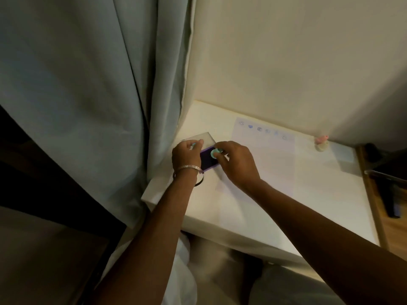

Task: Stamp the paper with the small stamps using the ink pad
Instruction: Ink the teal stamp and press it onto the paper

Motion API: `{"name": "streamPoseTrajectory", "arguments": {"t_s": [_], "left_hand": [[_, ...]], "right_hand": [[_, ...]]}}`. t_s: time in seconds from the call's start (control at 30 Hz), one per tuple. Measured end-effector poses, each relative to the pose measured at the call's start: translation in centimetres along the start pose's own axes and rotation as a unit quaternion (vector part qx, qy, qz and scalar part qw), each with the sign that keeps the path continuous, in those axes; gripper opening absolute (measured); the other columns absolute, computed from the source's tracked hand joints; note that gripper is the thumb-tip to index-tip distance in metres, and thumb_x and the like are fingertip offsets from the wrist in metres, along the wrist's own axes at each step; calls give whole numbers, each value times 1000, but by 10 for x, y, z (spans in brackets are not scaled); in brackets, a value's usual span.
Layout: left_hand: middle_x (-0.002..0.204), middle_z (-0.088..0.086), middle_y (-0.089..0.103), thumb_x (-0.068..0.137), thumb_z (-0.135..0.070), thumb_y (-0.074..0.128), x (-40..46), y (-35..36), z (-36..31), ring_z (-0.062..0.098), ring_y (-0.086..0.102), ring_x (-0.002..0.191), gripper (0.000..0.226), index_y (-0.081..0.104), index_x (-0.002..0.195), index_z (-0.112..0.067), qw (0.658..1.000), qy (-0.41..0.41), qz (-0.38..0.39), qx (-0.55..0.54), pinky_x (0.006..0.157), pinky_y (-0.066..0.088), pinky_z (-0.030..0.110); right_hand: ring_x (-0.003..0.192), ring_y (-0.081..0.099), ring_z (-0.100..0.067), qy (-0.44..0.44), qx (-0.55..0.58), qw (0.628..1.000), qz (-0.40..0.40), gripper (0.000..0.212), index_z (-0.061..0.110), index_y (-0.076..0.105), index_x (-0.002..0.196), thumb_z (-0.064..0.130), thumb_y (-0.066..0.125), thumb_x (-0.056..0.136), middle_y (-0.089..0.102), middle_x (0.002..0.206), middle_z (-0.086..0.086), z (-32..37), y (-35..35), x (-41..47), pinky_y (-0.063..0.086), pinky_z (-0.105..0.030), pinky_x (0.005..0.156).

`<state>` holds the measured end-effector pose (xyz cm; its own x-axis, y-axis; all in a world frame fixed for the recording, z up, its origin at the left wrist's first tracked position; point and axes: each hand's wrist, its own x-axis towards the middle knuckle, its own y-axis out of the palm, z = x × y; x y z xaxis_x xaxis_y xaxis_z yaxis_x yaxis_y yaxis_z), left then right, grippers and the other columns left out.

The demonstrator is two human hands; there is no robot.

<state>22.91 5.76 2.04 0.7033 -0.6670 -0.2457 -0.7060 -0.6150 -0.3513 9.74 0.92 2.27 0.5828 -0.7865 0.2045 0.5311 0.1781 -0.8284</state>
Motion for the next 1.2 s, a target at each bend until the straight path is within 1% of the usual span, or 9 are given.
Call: {"name": "streamPoseTrajectory", "arguments": {"t_s": [0.13,0.2,0.33,0.4,0.53,0.63,0.87,1.03,1.2], "left_hand": [[97,3,66,87,-41,59,15,-4,0,22,61,86,27,62,78,-16,983,-135,-21,-121,71,52,32],[92,-1,60,87,-42,59,18,-5,-4,18,56,84,25,54,71,-23,981,-138,-50,-122,74,47,30],[110,7,67,88,-44,57,24,-3,-8,23,61,97,33,66,98,-13,982,-138,-74,-110,85,44,31],[113,9,67,89,-43,57,25,-3,-8,26,62,102,31,64,94,-14,981,-146,-75,-109,83,44,31],[110,10,69,90,-38,57,21,-3,-11,19,59,87,31,67,95,-9,982,-129,-74,-113,76,45,28],[108,11,70,90,-36,57,17,-3,-12,25,64,97,35,70,98,-5,982,-129,-71,-117,84,51,34],[88,-1,55,89,-37,59,21,-1,-12,17,53,80,23,51,75,-21,973,-157,-84,-149,78,47,32],[76,-5,54,88,-38,60,18,-2,-14,17,55,80,37,44,59,-22,971,-162,-98,-147,80,48,32],[108,10,67,90,-40,57,16,-7,-13,27,63,100,31,65,95,-10,972,-173,-77,-139,93,51,37]], "right_hand": [[96,64,-20,-24,-25,999,21,25,13,67,118,21,56,97,71,107,-6,6,20,10,48,-24,74],[95,64,-19,-36,-29,999,-2,26,12,67,119,22,55,98,71,107,-6,10,26,15,50,-25,77],[91,64,-20,-64,-38,997,-7,24,9,68,115,19,56,98,71,101,-7,10,38,16,53,-29,76],[86,63,-20,-71,-43,997,-7,20,9,70,109,18,57,97,70,96,-7,9,41,14,53,-30,73],[85,63,-20,-80,-50,996,1,21,8,69,111,18,57,98,71,96,-7,9,37,15,45,-23,71],[88,64,-20,-74,-45,996,6,23,9,68,114,20,56,98,71,99,-7,11,38,13,41,-21,72],[87,62,-20,-73,-20,997,-22,23,8,69,114,16,57,97,70,99,-7,17,36,13,52,-30,73],[78,58,-18,-77,-35,996,-12,19,7,70,109,10,57,96,68,89,-8,20,45,5,38,-22,66],[84,60,-17,-77,-43,996,12,22,11,69,110,17,49,101,68,96,-5,21,40,5,48,-24,72]]}}
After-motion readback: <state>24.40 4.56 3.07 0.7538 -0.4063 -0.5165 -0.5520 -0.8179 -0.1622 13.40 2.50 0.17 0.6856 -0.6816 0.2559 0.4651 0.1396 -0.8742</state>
